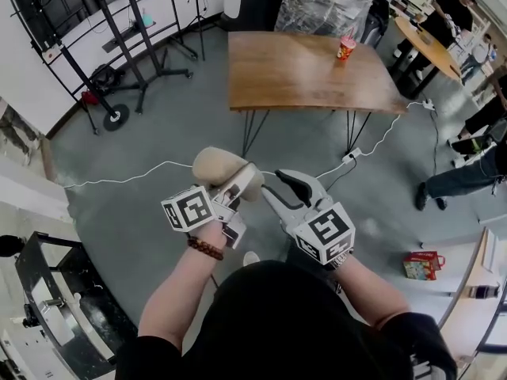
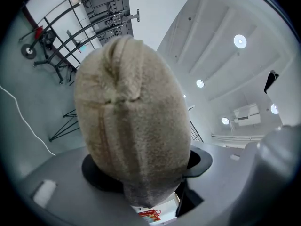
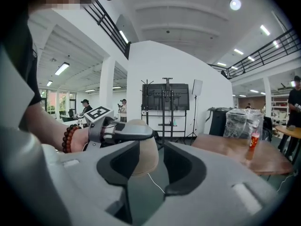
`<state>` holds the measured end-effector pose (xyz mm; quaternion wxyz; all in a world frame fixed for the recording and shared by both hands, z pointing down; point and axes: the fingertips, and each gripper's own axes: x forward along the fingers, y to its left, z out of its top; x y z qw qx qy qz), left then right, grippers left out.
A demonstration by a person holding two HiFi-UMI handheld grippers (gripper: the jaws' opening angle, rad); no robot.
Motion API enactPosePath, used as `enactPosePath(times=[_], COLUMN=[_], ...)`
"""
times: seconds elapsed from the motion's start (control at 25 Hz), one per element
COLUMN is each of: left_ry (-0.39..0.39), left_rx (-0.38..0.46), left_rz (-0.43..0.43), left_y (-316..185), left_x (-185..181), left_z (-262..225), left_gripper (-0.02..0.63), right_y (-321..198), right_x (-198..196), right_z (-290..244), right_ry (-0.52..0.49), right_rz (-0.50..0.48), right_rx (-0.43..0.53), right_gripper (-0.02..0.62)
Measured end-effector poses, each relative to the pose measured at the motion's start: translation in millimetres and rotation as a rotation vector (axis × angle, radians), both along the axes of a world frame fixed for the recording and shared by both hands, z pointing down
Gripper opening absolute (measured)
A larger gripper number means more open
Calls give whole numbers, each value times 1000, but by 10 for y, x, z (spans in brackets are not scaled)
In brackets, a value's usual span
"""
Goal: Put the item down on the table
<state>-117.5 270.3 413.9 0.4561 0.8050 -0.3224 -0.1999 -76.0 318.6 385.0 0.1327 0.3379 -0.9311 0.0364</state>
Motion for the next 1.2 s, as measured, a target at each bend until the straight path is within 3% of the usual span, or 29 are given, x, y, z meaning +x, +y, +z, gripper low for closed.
enactPosePath(times=[0.2, 0.44, 1.2], left_ry=[19, 31, -8], left_rx=[-8, -30, -122], left_rz=[-6, 0, 88], left_y=[-165, -426, -1860], left_x=[-50, -2, 812], left_z=[15, 37, 142], left_gripper=[336, 336, 336], right_y=[-112, -383, -1896], right_x=[-173, -238, 226], right_z=[93, 173, 428], right_ry=[26, 58, 23], right_rz=[-73, -124, -184], right_rx=[-11, -10, -79], right_gripper=[236, 309, 364])
